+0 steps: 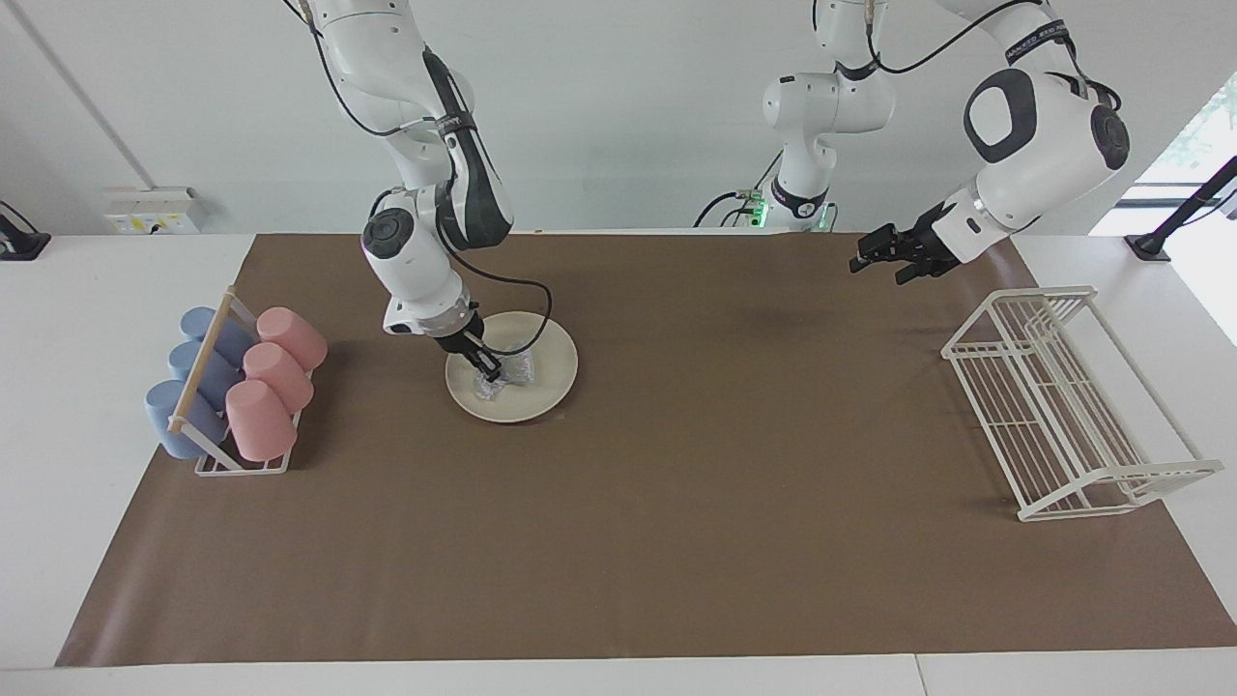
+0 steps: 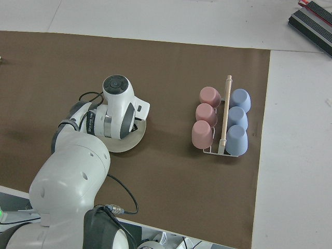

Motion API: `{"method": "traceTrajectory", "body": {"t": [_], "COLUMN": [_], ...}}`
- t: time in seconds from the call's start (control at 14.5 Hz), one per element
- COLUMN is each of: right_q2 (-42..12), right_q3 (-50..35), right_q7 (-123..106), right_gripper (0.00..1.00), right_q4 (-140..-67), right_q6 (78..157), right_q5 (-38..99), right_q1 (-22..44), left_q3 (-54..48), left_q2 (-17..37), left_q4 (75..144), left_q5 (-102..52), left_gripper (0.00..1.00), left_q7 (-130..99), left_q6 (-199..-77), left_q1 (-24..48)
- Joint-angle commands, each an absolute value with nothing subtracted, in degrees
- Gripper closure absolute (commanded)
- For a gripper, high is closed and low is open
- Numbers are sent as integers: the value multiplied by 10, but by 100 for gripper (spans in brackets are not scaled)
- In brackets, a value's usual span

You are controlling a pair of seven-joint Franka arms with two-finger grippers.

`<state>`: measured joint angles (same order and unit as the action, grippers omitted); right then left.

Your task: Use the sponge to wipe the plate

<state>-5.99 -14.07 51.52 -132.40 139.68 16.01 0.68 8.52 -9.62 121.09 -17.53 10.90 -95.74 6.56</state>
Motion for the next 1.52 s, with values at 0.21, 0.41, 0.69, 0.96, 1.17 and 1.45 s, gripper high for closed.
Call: {"method": "traceTrajectory", "body": {"t": [0.21, 0.41, 0.69, 0.96, 1.17, 1.45], "right_q2": [-61, -60, -62, -65, -65, -62], "right_q3": [-149, -149, -149, -148, -149, -149], "right_q7": [589, 643, 594, 487, 476, 502], "right_gripper": [100, 100, 100, 100, 100, 100], "right_q4": [-1339, -1339, -1339, -1339, -1339, -1346], "right_q6": [1411, 1426, 1426, 1426, 1426, 1425], "right_q5": [160, 160, 160, 160, 160, 160], "right_q1": [55, 90, 65, 7, 3, 13], "left_q3": [89, 88, 88, 89, 88, 88], "left_q2": [-93, -93, -93, -93, -93, -93], "left_q4": [1207, 1207, 1206, 1207, 1207, 1208], "left_q5": [-163, -163, -163, -163, -163, -163], "left_gripper": [0, 0, 0, 0, 0, 0], "left_q7": [88, 77, 77, 77, 77, 77], "left_q6": [-987, -987, -986, -987, -988, -990], "left_q1": [69, 69, 67, 66, 65, 65]}}
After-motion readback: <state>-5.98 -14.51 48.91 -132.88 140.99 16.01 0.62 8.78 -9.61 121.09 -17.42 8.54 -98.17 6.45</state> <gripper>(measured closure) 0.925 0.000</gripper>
